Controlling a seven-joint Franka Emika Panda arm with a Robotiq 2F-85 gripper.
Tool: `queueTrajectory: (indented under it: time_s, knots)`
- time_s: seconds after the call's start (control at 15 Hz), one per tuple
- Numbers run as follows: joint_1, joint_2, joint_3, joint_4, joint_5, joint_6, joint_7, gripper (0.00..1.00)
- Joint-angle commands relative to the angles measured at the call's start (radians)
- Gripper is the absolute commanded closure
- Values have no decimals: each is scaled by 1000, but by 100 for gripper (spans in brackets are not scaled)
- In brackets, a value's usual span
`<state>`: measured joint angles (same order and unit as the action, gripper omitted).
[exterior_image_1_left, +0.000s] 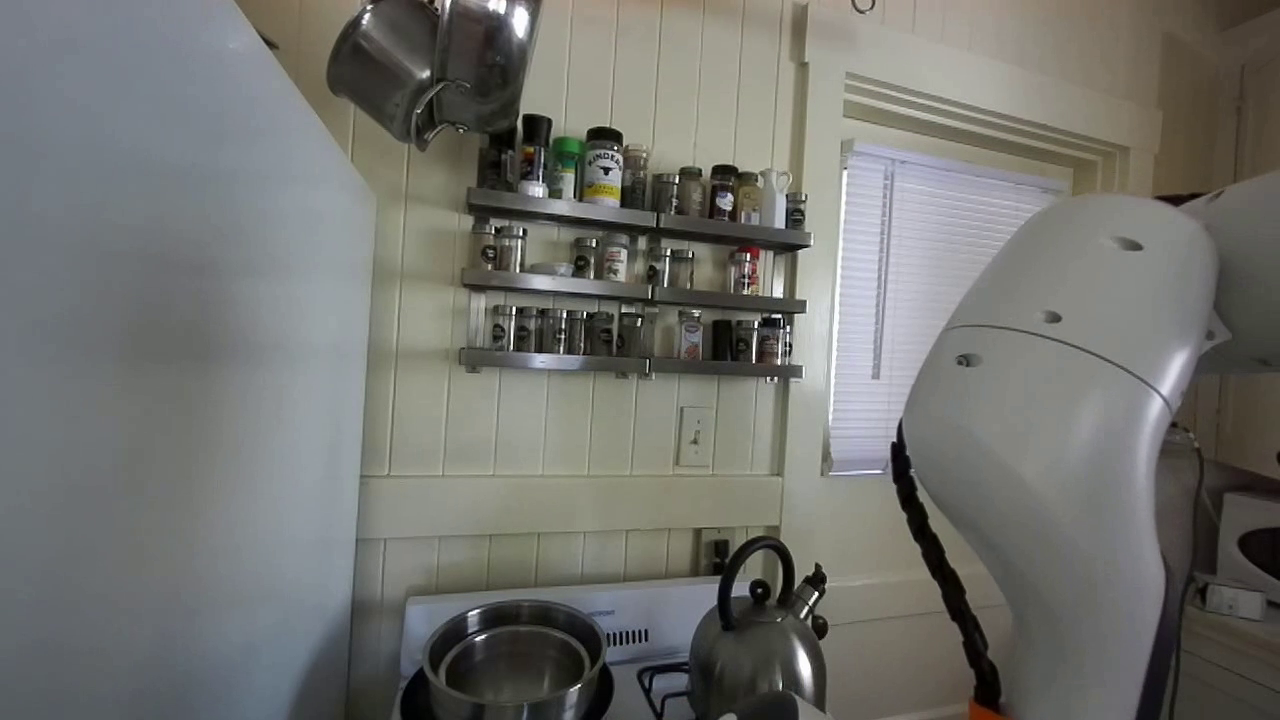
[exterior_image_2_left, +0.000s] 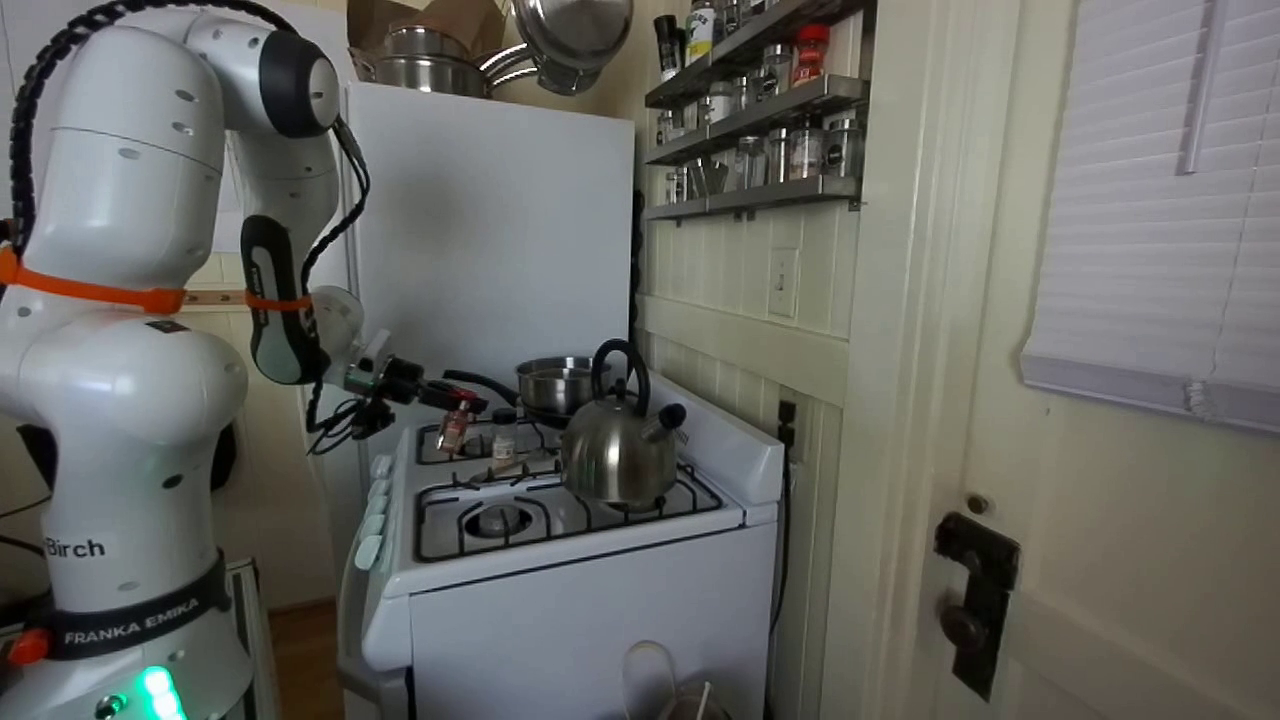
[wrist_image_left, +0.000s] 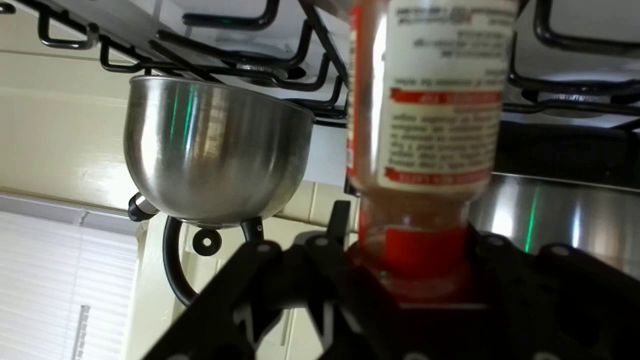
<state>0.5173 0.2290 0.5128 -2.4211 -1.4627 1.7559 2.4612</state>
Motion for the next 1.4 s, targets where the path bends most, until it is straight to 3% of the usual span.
queueTrajectory:
  time_s: [0.0, 0.73, 0.8, 0.87, 0.93, 1.0, 1.33]
  knots:
    - [27, 68, 8, 36, 57, -79, 45, 79]
    - [60, 165, -2, 39, 40, -237, 179, 79]
    - [64, 174, -4, 40, 36, -251, 186, 71]
    - [66, 181, -4, 42, 34, -260, 191, 44]
    - [69, 190, -5, 46, 32, -275, 192, 35]
    - [70, 192, -4, 47, 33, -279, 193, 35]
    - [64, 171, 11, 48, 56, -260, 185, 1]
